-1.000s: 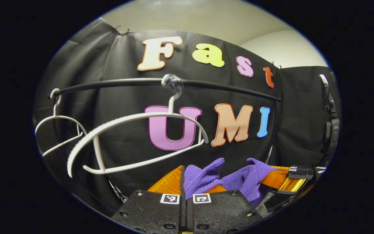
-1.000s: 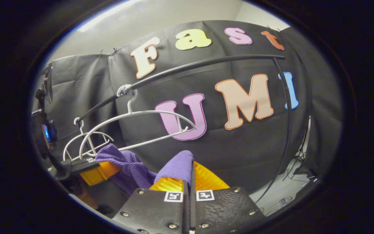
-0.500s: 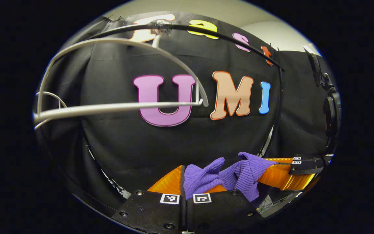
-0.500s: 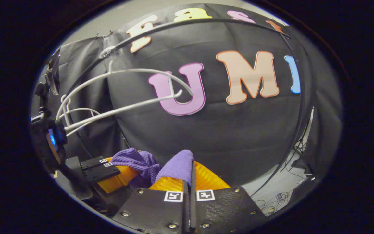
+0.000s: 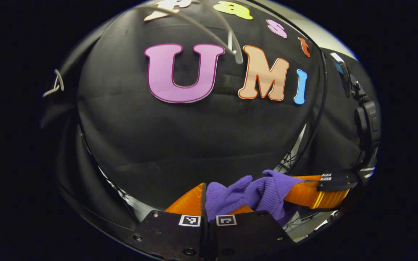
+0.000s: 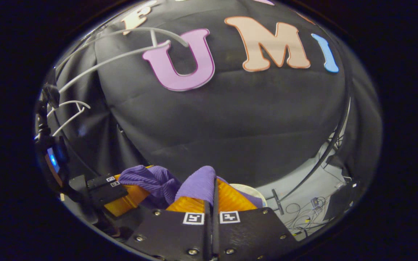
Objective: Grasp the clothes on the hanger with both hands and then place them into the laundry hamper below.
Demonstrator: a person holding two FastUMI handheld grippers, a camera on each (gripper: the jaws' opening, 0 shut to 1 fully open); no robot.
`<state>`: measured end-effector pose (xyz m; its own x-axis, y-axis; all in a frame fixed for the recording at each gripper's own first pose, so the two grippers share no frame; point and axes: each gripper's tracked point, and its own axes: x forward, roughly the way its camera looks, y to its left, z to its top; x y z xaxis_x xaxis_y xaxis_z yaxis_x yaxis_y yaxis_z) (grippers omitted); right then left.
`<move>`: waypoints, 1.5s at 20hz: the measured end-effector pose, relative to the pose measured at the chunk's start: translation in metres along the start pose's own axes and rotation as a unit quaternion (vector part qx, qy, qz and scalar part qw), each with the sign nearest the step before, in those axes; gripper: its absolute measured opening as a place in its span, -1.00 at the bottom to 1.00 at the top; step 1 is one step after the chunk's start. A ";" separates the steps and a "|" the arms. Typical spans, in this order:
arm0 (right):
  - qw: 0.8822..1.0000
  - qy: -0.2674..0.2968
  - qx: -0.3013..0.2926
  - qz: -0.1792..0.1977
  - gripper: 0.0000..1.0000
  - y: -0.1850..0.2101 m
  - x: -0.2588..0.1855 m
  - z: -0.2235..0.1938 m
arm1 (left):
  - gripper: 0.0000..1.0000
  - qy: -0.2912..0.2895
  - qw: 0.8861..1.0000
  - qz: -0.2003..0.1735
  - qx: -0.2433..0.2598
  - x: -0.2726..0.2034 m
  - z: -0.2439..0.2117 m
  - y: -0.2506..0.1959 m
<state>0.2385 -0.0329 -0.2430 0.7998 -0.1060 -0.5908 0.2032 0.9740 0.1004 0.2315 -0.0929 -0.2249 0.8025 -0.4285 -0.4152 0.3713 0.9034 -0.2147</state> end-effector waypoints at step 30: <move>0.989 0.111 0.026 -0.096 0.99 -0.096 0.101 -0.170 | 0.97 0.259 0.959 0.115 0.019 0.070 -0.258 0.064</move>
<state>0.2037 -0.1030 -0.4479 0.6015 -0.2352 -0.7634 0.3725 0.9280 0.0076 0.1911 -0.0699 -0.4958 0.5296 -0.1605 -0.8329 0.2361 0.9710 -0.0370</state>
